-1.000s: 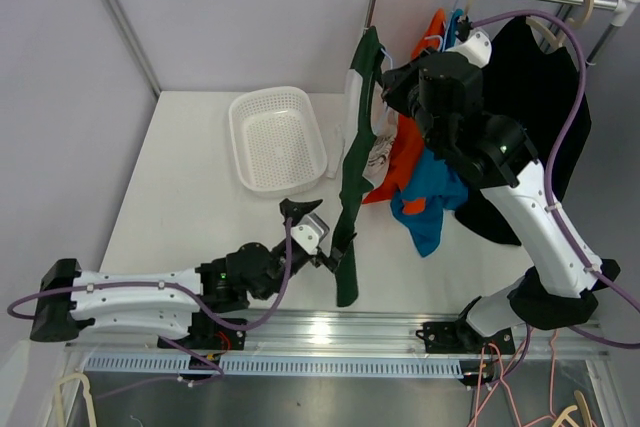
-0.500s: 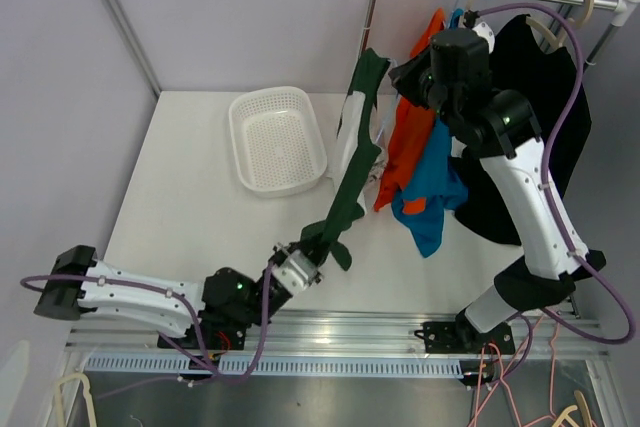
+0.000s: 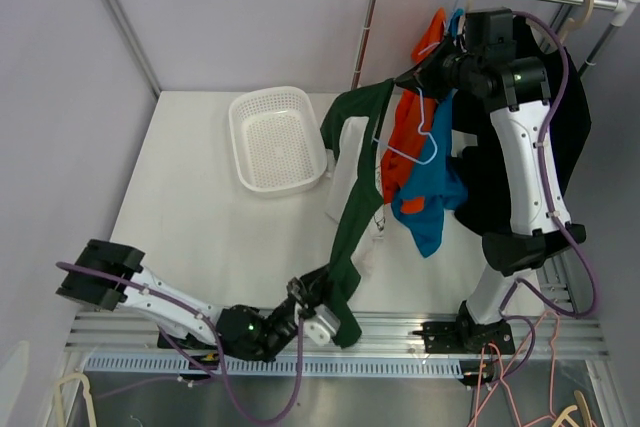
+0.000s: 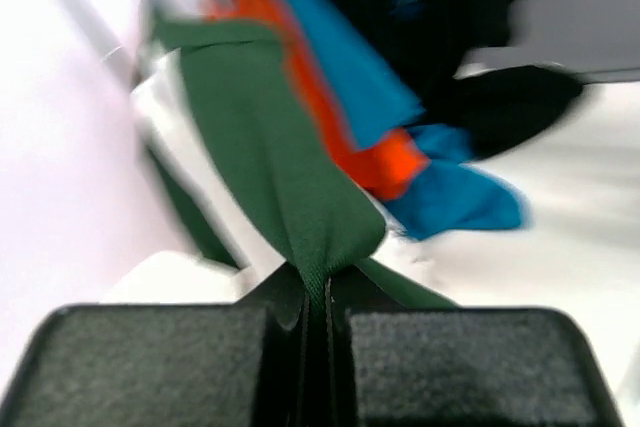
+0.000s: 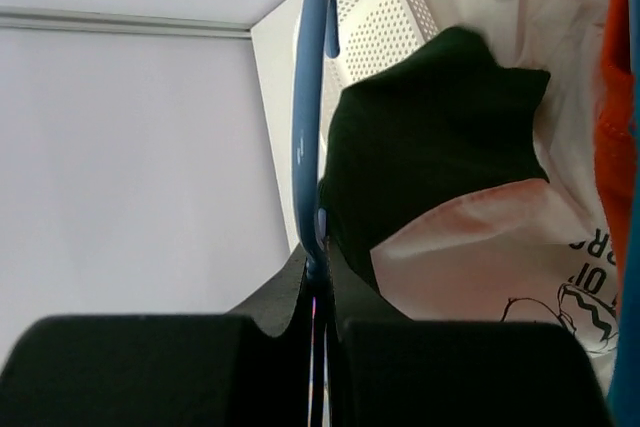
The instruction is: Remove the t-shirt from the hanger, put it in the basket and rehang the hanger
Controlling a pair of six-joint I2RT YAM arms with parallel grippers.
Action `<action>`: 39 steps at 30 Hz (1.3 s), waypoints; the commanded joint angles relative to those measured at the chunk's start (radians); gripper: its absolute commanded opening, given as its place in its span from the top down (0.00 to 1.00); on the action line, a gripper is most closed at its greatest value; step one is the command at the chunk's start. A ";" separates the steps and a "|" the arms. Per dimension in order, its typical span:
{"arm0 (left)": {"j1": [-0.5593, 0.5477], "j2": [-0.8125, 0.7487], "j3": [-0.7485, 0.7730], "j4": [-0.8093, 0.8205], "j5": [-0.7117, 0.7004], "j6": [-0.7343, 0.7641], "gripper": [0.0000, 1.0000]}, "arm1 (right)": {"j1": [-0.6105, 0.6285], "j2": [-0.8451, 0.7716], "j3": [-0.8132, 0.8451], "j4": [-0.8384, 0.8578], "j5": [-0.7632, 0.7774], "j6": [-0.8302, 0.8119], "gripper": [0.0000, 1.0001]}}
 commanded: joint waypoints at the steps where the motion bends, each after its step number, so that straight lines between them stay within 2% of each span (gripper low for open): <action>1: 0.096 -0.082 0.054 0.334 -0.102 -0.056 0.99 | 0.037 -0.102 0.057 0.113 0.097 -0.074 1.00; 2: 0.133 -0.119 0.103 0.279 -0.120 -0.107 0.99 | 0.107 -0.138 0.034 0.099 0.153 -0.125 1.00; 3: 0.223 -0.201 0.140 0.007 -0.141 -0.176 0.99 | 0.140 -0.178 -0.001 0.102 0.200 -0.147 1.00; 5: 0.315 -0.306 0.314 -0.472 -0.093 -0.430 0.99 | 0.202 -0.307 -0.141 0.122 0.261 -0.164 1.00; 6: 0.459 -0.396 0.368 -0.731 -0.018 -0.766 0.99 | 0.218 -0.351 -0.190 0.160 0.266 -0.194 1.00; 7: 0.543 -0.419 0.420 -1.076 0.134 -0.897 0.99 | 0.229 -0.391 -0.269 0.170 0.268 -0.202 1.00; 8: 0.629 -0.426 0.541 -1.166 0.191 -1.010 0.99 | 0.241 -0.459 -0.303 0.180 0.268 -0.211 1.00; 9: 0.752 -0.408 0.580 -1.227 0.220 -1.016 0.99 | 0.243 -0.492 -0.337 0.184 0.261 -0.228 1.00; 11: 0.846 -0.354 0.748 -1.350 0.263 -1.007 0.99 | 0.247 -0.567 -0.408 0.181 0.260 -0.240 1.00; 12: 0.936 -0.319 0.797 -1.401 0.300 -1.013 0.99 | 0.252 -0.587 -0.428 0.181 0.252 -0.252 1.00; 13: 0.977 -0.244 0.904 -1.471 0.382 -1.016 0.99 | 0.252 -0.603 -0.449 0.177 0.252 -0.256 1.00; 15: 1.061 -0.164 1.082 -1.492 0.436 -1.009 0.99 | 0.252 -0.633 -0.462 0.177 0.252 -0.263 1.00; 17: 1.099 -0.038 1.170 -1.501 0.528 -0.993 0.99 | 0.252 -0.650 -0.471 0.188 0.277 -0.269 1.00; 18: 1.121 0.008 1.318 -1.504 0.539 -0.976 0.99 | 0.253 -0.658 -0.469 0.188 0.283 -0.273 1.00; 20: 1.136 0.130 1.403 -1.489 0.565 -0.917 0.99 | 0.253 -0.660 -0.468 0.188 0.324 -0.285 1.00; 21: 1.147 0.166 1.528 -1.489 0.585 -0.898 0.99 | 0.253 -0.661 -0.468 0.188 0.332 -0.289 1.00; 22: 1.159 0.198 1.569 -1.487 0.608 -0.893 0.99 | 0.253 -0.661 -0.471 0.193 0.336 -0.297 1.00; 27: 1.245 0.424 1.960 -1.594 0.717 -0.887 0.99 | 0.252 -0.669 -0.527 0.257 0.347 -0.338 1.00; 29: 1.271 0.453 2.032 -1.590 0.713 -0.866 0.99 | 0.253 -0.670 -0.537 0.274 0.369 -0.355 1.00; 39: 1.485 0.435 2.065 -1.458 0.782 -0.924 0.99 | 0.250 -0.693 -0.601 0.383 0.441 -0.395 1.00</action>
